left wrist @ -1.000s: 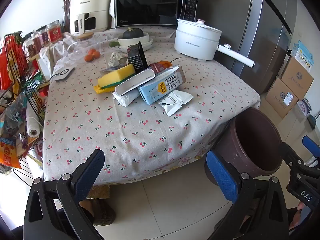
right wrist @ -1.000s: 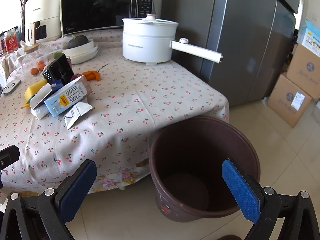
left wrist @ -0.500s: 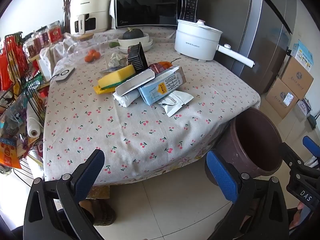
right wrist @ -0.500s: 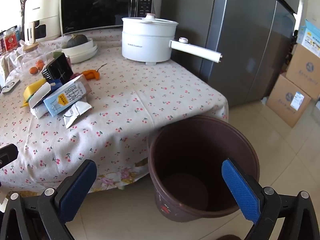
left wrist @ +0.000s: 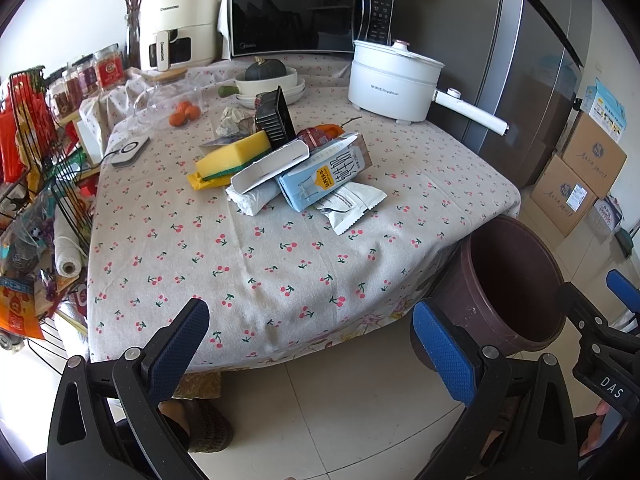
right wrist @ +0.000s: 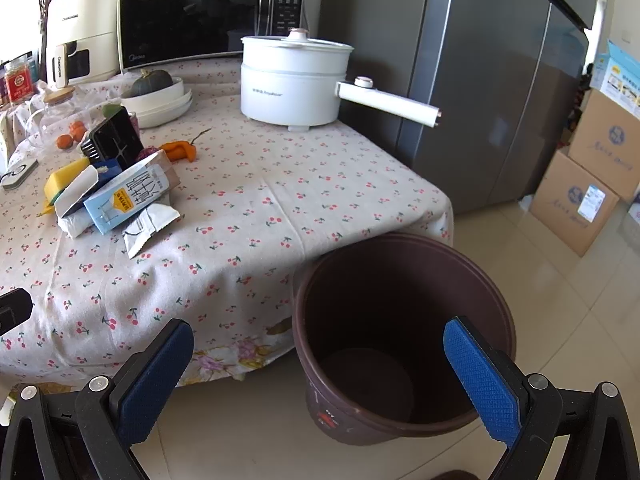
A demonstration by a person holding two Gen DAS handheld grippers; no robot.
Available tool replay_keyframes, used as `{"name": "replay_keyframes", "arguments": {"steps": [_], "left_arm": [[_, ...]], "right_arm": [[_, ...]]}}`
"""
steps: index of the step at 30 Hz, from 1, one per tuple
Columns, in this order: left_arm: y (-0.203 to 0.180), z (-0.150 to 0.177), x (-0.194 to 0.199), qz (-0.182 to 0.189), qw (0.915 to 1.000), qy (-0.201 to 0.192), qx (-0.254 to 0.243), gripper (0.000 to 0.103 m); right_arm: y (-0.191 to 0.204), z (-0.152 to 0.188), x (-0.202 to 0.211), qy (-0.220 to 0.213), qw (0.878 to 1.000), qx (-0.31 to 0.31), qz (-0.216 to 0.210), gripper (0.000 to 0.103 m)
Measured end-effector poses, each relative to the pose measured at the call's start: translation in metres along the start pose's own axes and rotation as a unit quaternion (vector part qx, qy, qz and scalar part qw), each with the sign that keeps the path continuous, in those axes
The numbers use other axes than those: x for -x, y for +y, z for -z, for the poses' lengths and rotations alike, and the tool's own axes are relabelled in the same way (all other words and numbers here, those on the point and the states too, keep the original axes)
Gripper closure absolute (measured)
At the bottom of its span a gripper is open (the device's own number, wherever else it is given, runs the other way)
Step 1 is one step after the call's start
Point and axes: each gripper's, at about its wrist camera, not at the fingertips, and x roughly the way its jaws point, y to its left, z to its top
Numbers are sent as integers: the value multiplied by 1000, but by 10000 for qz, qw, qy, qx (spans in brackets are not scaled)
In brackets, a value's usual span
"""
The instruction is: Collect trash
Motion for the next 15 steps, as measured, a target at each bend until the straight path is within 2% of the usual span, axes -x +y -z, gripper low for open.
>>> {"name": "replay_keyframes", "arguments": {"steps": [15], "left_arm": [[-2, 2, 0, -68, 9999, -3, -152, 0]], "right_arm": [[-4, -3, 5, -79, 9999, 18, 98, 0]]}}
